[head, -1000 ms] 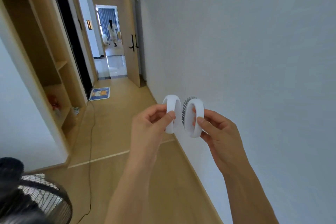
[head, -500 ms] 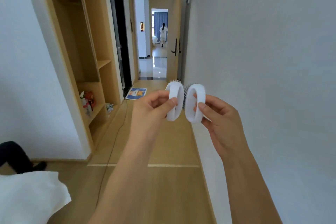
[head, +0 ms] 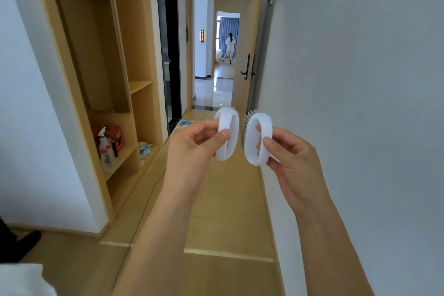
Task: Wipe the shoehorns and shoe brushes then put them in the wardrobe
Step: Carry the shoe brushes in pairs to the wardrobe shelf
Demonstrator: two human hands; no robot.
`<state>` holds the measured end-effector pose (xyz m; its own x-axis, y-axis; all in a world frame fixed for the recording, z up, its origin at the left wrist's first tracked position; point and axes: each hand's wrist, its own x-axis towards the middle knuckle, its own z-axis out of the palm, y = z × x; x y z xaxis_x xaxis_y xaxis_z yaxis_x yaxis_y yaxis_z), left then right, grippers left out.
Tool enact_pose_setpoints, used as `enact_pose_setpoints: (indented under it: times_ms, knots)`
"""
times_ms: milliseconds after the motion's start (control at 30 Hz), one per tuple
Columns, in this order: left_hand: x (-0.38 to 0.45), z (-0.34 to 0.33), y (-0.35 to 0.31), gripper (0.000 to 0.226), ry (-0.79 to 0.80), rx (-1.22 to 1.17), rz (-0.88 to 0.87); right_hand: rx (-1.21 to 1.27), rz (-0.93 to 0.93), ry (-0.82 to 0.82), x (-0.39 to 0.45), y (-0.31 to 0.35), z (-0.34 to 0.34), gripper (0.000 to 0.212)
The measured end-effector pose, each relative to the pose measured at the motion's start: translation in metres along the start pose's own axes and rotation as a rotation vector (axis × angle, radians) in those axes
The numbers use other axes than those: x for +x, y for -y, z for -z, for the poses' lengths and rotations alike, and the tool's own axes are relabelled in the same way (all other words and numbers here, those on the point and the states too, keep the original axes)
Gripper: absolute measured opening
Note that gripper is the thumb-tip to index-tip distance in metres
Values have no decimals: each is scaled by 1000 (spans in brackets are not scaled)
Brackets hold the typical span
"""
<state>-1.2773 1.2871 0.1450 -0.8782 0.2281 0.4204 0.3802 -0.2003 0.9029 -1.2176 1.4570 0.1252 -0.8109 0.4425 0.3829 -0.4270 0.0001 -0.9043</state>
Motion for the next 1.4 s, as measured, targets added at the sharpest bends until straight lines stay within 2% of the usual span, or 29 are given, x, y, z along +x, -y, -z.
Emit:
enact_pose_setpoints:
  times_ms: [267,500,800,1033,1233,1400]
  knots:
    - [184,4,63,16,23,3,-27,29,12,-49,168,-55,-24,23]
    - [298,-6,130,16,-15,7,21,46,0,-56,288,-119,-29,23]
    - [455,-49,224,15,-94,50,23,120,-36,20,471,-224,-13,23]
    - [603,-99,277,13,-175,98,10,208,-72,68,644,-276,4,25]
    - [703,-110,331,16,-272,145,18,219,-94,125,756,-326,0,24]
    - [780,-107,378,17,-299,127,28,188,-111,138,833,-372,-15,37]
